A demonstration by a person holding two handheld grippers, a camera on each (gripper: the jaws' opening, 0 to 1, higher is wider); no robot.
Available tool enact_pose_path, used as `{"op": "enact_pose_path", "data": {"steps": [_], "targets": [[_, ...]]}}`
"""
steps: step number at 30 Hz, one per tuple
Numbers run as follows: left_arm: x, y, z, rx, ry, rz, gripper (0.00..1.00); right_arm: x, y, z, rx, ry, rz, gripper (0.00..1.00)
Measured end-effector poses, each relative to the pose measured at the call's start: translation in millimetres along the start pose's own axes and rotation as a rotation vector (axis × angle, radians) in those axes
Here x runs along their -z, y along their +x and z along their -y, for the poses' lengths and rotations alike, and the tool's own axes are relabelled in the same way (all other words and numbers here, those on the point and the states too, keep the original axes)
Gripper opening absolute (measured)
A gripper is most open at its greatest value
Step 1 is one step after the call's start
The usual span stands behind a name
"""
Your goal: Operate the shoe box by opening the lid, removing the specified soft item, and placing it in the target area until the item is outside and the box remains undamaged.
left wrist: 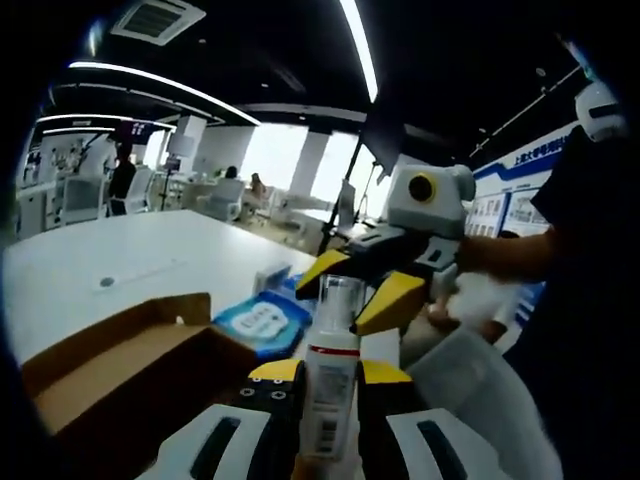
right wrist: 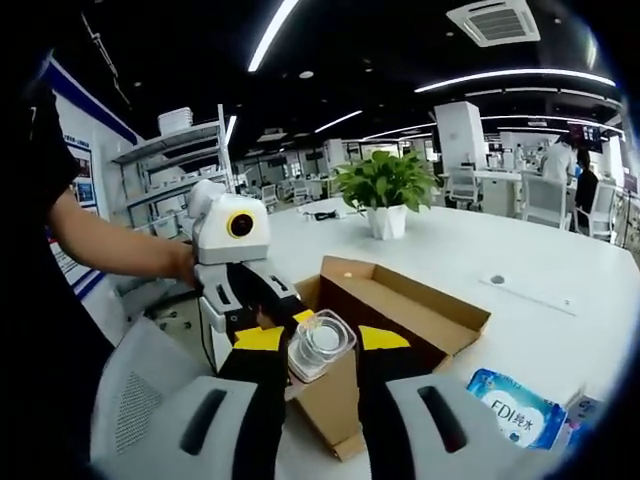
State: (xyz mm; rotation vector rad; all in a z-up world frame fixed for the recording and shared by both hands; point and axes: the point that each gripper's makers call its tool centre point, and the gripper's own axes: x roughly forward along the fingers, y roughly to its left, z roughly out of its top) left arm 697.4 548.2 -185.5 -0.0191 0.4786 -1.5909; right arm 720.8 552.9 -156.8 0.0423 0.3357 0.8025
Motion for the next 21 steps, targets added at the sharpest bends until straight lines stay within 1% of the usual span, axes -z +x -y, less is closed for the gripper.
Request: {"op": "enact_pose_path", "data": {"steps": [4, 7, 9, 12, 14, 17, 21], "targets": [[2.6, 1.0, 2.1, 0.018, 0.013, -0.021, 0.20, 1.4, 0.1, -3.3, -0.008, 0.002, -0.016, 0.23], [4.2, 3.3, 7.5, 0.049, 0.037, -0.044, 0.19, 1.8, 1.0, -6.6, -0.015, -0.003, -0.024, 0.22], [4.2, 4.8, 9.3, 0.057, 0.052, -0.052, 0.19, 1.5, 1.4, -8.7, -0.023, -0.013, -0.025, 0.22], [2.5, 5.1, 9.8, 0.061, 0.055, -0.045, 0.19, -0.5, 1.1, -8.9, -0.026, -0.009, -0.018, 0.22], [-0.2, 5.9, 10.2, 0.059, 0.073, -0.033, 0.19, -0.6, 0.7, -8.9, -0.027, 0.003, -0.019, 0.22], [-1.7, 6.7, 11.0, 0.062, 0.082, -0.030, 0.19, -0.9, -0.3, -5.7, -0.017, 0.003, -0.016, 0.25], [-2.1, 7.7, 11.2, 0.069, 0.089, -0.031, 0.19, -1.1, -0.4, -8.3, -0.027, 0.002, -0.020, 0.23]]}}
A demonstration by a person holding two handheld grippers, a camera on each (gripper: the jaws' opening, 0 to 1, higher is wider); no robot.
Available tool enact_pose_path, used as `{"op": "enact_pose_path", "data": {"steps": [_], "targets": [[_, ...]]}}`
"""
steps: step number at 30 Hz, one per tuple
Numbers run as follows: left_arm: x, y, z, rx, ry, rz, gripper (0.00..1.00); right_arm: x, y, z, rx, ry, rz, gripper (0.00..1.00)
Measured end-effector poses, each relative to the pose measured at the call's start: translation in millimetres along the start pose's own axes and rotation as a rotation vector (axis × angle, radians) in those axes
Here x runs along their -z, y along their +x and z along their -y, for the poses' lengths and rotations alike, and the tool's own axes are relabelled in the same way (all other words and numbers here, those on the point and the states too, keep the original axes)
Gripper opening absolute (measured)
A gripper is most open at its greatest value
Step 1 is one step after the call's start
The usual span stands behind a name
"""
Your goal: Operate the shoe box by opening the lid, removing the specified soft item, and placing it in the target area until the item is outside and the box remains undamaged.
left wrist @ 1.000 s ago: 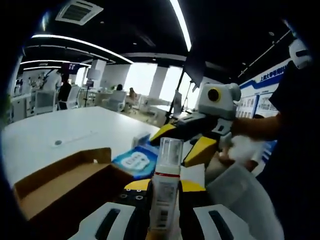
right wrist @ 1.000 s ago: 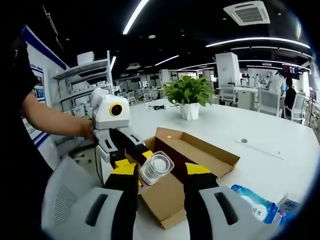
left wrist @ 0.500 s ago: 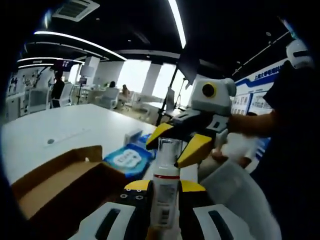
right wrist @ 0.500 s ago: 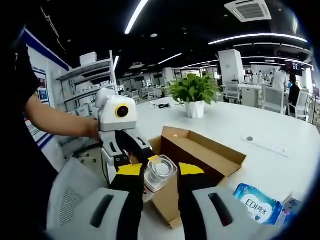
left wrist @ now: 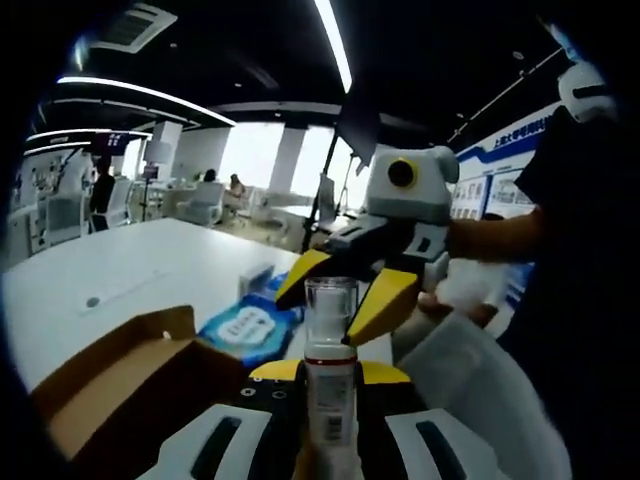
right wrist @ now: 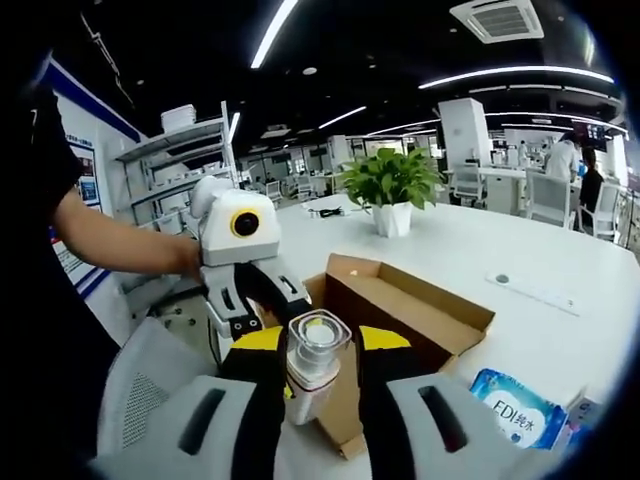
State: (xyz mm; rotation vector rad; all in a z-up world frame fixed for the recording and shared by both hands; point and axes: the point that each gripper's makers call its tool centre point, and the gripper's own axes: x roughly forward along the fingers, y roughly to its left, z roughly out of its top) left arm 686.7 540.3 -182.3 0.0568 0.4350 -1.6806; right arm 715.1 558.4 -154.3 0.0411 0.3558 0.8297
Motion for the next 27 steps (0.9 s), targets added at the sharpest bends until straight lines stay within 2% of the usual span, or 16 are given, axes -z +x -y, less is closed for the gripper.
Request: {"op": "enact_pose_path", "data": {"steps": [8, 17, 27], "targets": [[0.9, 1.9, 1.2, 0.016, 0.020, -0.023, 0.19, 1.1, 0.1, -3.0, 0.002, 0.022, -0.020, 0.20], [-6.8, 2.6, -4.8, -0.022, 0.070, -0.033, 0.20, -6.1, -2.0, 1.7, 0.025, -0.011, -0.005, 0.19], [-12.2, 1.0, -11.9, -0.063, 0.108, -0.045, 0.33, -12.1, -3.3, 7.0, 0.029, -0.025, 0.014, 0.19]]}}
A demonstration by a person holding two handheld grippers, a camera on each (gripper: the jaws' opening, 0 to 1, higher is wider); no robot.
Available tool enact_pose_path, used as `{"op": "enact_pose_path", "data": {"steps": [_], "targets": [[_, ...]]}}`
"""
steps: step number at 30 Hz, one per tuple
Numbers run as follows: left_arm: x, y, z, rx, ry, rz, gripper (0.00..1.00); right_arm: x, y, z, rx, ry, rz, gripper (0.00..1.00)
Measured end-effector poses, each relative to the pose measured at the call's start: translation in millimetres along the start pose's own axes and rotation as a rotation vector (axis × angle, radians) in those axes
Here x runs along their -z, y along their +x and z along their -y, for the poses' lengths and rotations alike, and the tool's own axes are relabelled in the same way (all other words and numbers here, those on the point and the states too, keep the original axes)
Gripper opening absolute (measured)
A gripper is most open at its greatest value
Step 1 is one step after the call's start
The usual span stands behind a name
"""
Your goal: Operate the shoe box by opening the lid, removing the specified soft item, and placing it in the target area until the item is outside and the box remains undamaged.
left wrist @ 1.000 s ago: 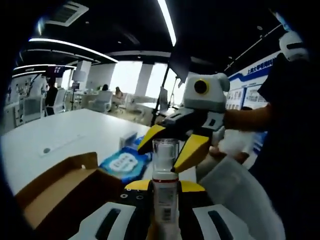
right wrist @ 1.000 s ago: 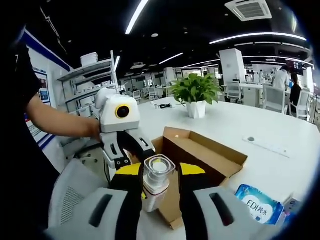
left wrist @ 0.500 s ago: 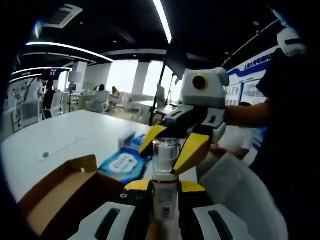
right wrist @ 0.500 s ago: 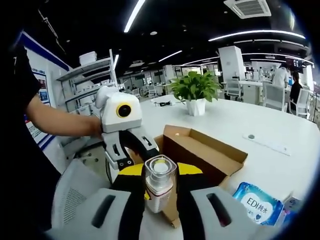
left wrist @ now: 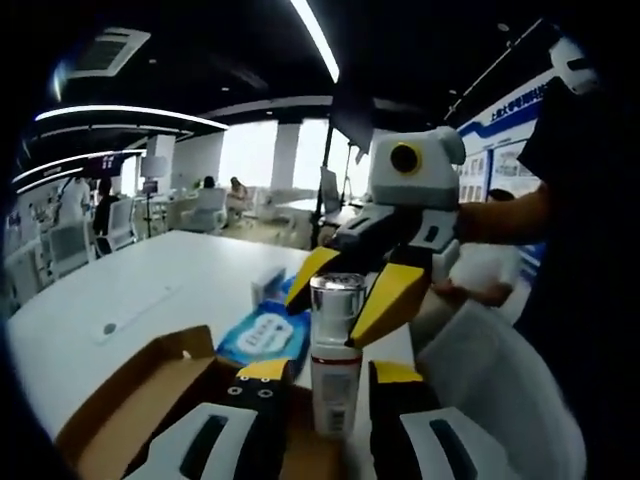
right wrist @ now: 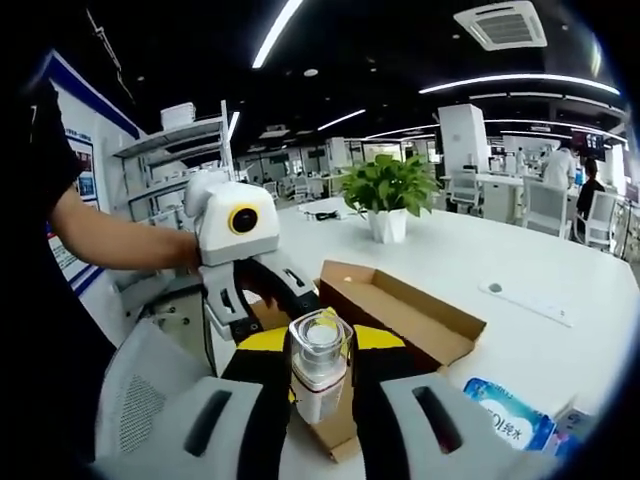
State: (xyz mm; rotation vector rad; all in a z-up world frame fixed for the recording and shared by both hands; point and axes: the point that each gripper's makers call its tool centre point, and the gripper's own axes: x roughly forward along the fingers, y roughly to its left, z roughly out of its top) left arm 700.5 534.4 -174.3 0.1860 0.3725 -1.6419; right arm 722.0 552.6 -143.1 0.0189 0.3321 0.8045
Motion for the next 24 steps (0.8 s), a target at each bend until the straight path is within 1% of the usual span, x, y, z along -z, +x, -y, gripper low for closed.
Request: {"op": "enact_pose_path", "data": {"steps": [7, 11, 17, 21, 24], "targets": [[2.4, -3.4, -3.6, -0.023, 0.013, -0.013, 0.45, -4.2, -2.9, 7.9, 0.009, -0.006, 0.013, 0.19], [1.8, -7.3, -6.4, -0.042, 0.009, -0.004, 0.51, -6.8, -5.8, 13.0, 0.016, -0.010, 0.017, 0.19], [4.6, -15.1, -11.8, -0.083, -0.002, -0.006, 0.60, -10.3, -11.7, 25.8, 0.037, -0.022, 0.022, 0.19], [6.9, -21.8, -14.5, -0.114, -0.022, -0.014, 0.63, -12.9, -15.5, 34.2, 0.049, -0.026, 0.026, 0.20], [8.2, -26.9, -16.0, -0.138, -0.027, -0.016, 0.68, -15.0, -19.2, 44.5, 0.064, -0.034, 0.030, 0.20]]}}
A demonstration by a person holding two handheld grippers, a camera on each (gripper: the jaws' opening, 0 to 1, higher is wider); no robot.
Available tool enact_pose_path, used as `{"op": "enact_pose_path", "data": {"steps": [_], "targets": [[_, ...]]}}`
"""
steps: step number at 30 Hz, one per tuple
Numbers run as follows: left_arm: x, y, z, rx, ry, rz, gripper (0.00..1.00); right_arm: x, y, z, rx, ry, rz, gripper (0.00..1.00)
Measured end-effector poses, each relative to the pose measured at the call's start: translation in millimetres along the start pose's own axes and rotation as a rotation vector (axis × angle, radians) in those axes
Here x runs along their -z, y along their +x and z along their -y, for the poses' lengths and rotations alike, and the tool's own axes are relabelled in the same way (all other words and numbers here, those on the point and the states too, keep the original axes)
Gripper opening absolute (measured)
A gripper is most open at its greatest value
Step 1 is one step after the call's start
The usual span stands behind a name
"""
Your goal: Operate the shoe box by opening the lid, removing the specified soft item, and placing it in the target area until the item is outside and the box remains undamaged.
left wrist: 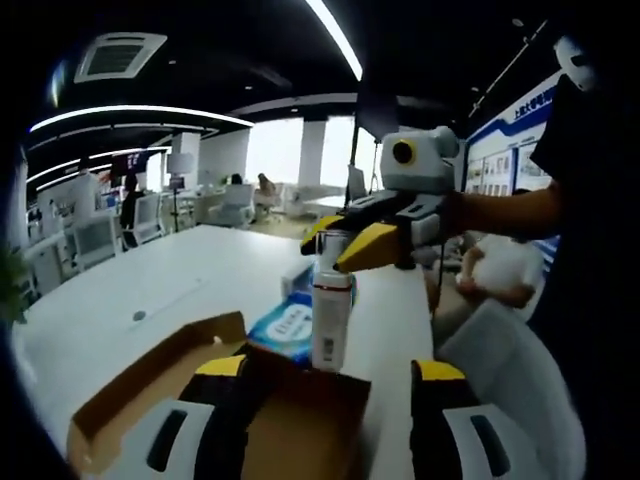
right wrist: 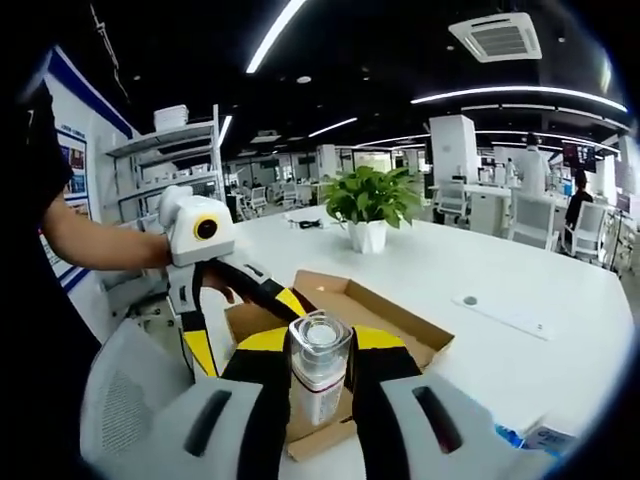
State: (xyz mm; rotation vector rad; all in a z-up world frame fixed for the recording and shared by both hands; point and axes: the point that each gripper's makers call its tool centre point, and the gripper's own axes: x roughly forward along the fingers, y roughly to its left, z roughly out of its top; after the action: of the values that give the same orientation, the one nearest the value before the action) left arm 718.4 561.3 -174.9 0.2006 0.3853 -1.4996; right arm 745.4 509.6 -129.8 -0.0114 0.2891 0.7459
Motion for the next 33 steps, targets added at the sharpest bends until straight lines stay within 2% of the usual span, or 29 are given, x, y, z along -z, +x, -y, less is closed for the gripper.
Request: {"op": "enact_pose_path", "data": {"steps": [7, 17, 22, 33], "targets": [[1.6, -14.8, -10.7, -0.060, -0.016, 0.001, 0.78, -3.1, -4.5, 22.4, 0.032, -0.019, 0.008, 0.20], [7.2, -35.1, -21.9, -0.149, -0.045, 0.011, 0.85, -2.7, -9.2, 53.2, 0.066, -0.059, 0.004, 0.20], [10.7, -42.4, -25.4, -0.189, -0.050, 0.001, 0.91, -1.7, -10.6, 75.4, 0.090, -0.067, -0.002, 0.20], [21.7, -61.7, -30.0, -0.265, -0.080, -0.012, 1.00, 14.0, -13.5, 123.9, 0.122, -0.091, -0.022, 0.20]]}}
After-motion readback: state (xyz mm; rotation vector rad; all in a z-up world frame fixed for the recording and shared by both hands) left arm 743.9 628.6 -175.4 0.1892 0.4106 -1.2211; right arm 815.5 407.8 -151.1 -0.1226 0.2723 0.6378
